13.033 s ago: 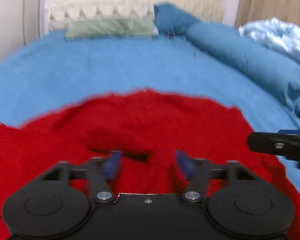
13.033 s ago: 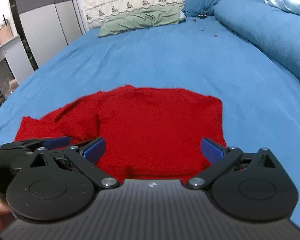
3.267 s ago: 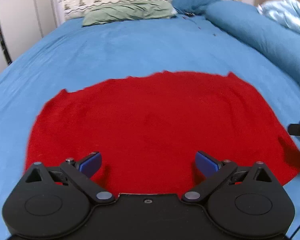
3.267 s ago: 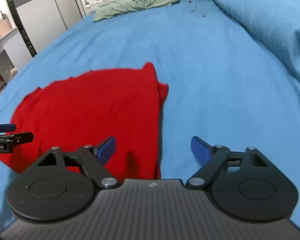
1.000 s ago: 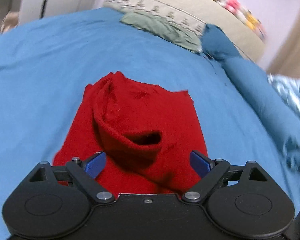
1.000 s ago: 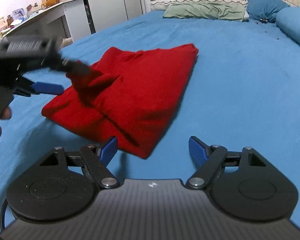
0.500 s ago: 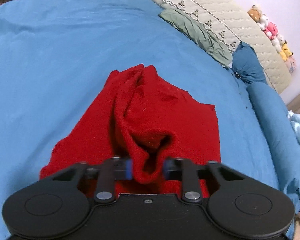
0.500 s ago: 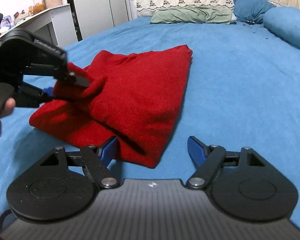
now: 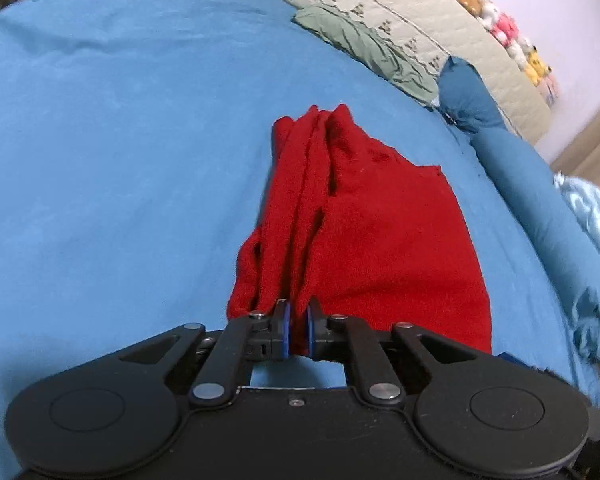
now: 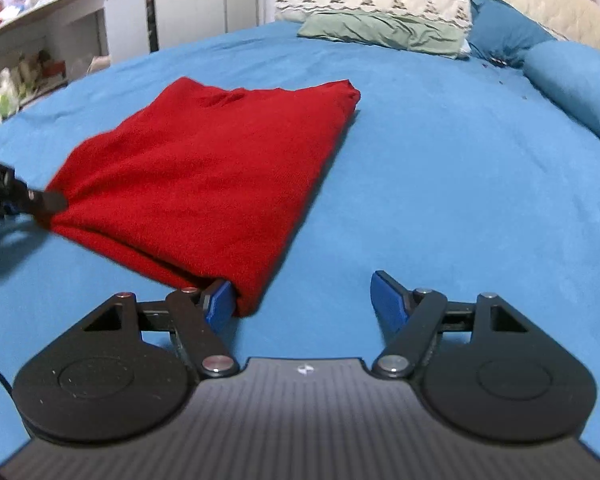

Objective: Fold small clothes

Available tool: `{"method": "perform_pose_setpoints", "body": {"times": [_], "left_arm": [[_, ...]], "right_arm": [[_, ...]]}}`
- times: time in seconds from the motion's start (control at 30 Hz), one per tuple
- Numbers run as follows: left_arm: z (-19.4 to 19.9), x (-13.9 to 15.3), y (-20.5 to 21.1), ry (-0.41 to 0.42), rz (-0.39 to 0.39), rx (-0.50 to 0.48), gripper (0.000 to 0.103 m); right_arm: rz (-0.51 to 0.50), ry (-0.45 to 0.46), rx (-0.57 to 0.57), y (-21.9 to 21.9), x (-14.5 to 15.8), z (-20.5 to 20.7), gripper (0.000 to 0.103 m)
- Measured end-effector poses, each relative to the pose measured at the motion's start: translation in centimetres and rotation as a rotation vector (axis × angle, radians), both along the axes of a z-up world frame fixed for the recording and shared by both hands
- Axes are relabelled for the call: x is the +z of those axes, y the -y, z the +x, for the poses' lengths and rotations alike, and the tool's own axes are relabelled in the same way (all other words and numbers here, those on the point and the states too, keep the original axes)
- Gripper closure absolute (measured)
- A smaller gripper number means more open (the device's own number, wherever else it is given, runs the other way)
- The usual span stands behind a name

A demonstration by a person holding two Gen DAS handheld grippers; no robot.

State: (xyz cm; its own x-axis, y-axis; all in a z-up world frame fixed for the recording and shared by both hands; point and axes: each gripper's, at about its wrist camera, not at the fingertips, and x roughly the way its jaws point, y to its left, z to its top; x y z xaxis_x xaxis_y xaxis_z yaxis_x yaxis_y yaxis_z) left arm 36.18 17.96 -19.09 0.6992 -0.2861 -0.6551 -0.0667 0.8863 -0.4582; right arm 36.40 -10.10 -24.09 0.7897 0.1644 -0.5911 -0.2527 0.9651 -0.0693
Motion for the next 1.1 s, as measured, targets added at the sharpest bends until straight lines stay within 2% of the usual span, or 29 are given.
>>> {"method": "perform_pose_setpoints", "body": {"times": [0.1,0.17,0.23,0.3,0.33,0.4,0.47,0.53,0.6,0.67,0.73,0.83,1.0,1.1], "left_arm": [[-0.1,0.9,1.1,0.011,0.102,-0.037,0.09],[-0.4,1.7,1.3,0.013,0.136,-0.047,0.089],[-1.1,2.9,1.8,0.04,0.181,-0.066,0.073],[-1.2,4.1,2.3,0.086,0.217,-0.085,0.038],[-1.1,4.4,2.6,0.107,0.231,-0.087,0.032],[-0.3,4.6,3.0,0.118,0.24,-0.076,0.03],[1.2,4.2,3.2,0.099,0.21,-0.063,0.03],[2.3,3.6,3.2,0.075,0.188,-0.054,0.03],[2.9,3.2,3.1,0.059,0.191,-0.051,0.03],[3.0,3.0,2.7,0.048,0.194,-0.05,0.03],[3.3,2.7,2.2,0.04,0.176,-0.045,0.03],[3.8,2.7,1.6,0.041,0.155,-0.03,0.03],[6.1,2.8,1.0,0.035,0.161,0.008,0.03],[8.0,2.5,0.7,0.012,0.134,-0.014,0.03]], "right_arm": [[0.006,-0.026,0.02,0.9,0.1,0.0,0.016],[0.021,-0.053,0.038,1.5,0.5,-0.1,0.016],[0.053,-0.067,0.062,2.1,1.3,-0.8,0.016],[0.144,-0.053,0.091,2.8,2.7,-1.4,0.015],[0.182,-0.045,0.085,2.9,3.3,-1.3,0.014],[0.258,-0.027,0.058,2.9,4.1,-0.6,0.012],[0.281,-0.042,0.012,2.3,4.1,1.0,0.012],[0.246,-0.08,-0.019,1.4,3.0,2.7,0.012],[0.162,-0.136,-0.027,0.4,1.2,3.5,0.013],[0.098,-0.083,0.025,0.1,0.6,2.7,0.012],[0.082,-0.078,0.048,0.3,0.6,2.3,0.012],[0.143,-0.1,0.04,1.3,1.4,2.6,0.012],[0.261,-0.063,0.001,2.2,3.8,4.5,0.011],[0.337,-0.12,-0.007,2.4,4.7,6.9,0.011]]}}
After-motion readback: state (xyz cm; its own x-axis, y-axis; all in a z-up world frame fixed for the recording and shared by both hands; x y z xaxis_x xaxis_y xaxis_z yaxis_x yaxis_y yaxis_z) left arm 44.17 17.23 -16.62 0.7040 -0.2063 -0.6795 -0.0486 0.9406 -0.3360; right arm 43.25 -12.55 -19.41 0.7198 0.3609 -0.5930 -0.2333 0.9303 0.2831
